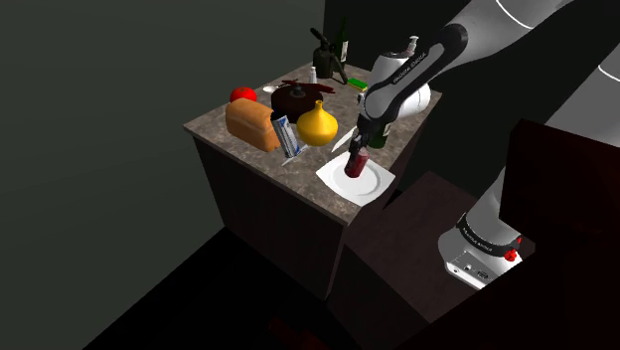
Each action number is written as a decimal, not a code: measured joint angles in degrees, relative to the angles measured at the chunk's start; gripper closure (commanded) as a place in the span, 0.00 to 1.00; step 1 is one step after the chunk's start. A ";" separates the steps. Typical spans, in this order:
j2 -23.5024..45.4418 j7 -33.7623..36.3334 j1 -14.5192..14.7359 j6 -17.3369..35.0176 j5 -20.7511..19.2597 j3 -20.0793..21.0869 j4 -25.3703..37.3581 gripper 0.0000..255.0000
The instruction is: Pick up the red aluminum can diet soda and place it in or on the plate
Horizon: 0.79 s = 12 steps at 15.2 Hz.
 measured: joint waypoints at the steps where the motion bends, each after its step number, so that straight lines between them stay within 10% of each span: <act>1: 0.51 -0.24 -0.02 0.57 0.16 -0.04 -0.07 1.00; 7: 0.79 -0.34 0.01 1.05 0.28 -0.02 -0.23 1.00; 8: 0.79 -0.34 0.01 1.05 0.28 -0.02 -0.23 0.00; 12: 0.79 -0.34 0.01 1.07 0.28 -0.02 -0.22 0.00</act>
